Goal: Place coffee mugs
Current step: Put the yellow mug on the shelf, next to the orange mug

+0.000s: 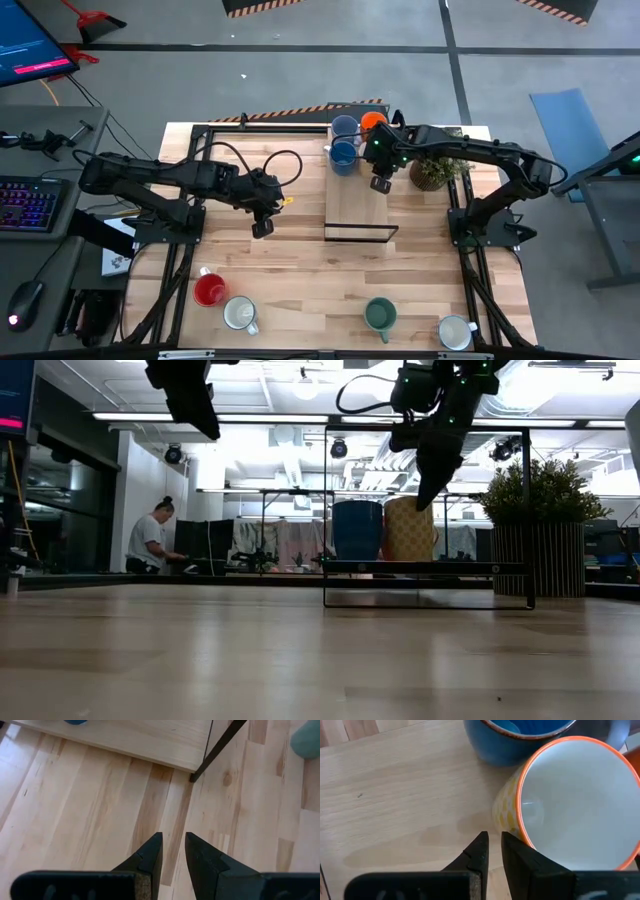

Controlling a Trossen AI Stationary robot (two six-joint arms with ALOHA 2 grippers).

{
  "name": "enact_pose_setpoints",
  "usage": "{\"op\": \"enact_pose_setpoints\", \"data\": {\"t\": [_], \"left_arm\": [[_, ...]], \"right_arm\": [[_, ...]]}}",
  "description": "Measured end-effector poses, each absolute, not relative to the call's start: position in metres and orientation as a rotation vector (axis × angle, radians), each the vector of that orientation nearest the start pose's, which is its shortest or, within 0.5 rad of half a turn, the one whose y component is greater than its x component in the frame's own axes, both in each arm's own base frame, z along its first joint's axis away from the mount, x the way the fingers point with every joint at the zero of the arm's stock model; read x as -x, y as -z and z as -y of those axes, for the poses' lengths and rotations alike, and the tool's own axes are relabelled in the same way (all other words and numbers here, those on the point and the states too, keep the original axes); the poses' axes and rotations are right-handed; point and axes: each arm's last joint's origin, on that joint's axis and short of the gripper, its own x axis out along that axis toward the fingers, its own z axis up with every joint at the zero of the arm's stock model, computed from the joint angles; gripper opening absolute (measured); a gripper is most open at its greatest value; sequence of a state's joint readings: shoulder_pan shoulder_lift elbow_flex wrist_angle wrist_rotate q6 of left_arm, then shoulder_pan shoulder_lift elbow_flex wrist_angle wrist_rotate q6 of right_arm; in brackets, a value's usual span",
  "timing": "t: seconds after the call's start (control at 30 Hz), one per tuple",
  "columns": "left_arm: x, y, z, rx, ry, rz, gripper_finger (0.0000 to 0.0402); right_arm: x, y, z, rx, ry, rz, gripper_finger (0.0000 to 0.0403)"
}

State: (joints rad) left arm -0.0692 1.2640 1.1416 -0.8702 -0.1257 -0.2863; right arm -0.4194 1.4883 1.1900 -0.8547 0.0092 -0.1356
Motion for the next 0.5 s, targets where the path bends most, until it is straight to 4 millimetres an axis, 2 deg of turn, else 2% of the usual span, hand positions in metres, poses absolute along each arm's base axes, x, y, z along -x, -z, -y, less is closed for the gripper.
{"op": "enact_pose_setpoints", "data": {"t": [0.5], "left_arm": [[-0.2432,-0.3040,0.0126,0.158,-0.207,-0.969,0.0074]], "right_arm": [[-0.2646,-0.2630,0.1122,-0.216,0.188,-1.143,0.0042]]}}
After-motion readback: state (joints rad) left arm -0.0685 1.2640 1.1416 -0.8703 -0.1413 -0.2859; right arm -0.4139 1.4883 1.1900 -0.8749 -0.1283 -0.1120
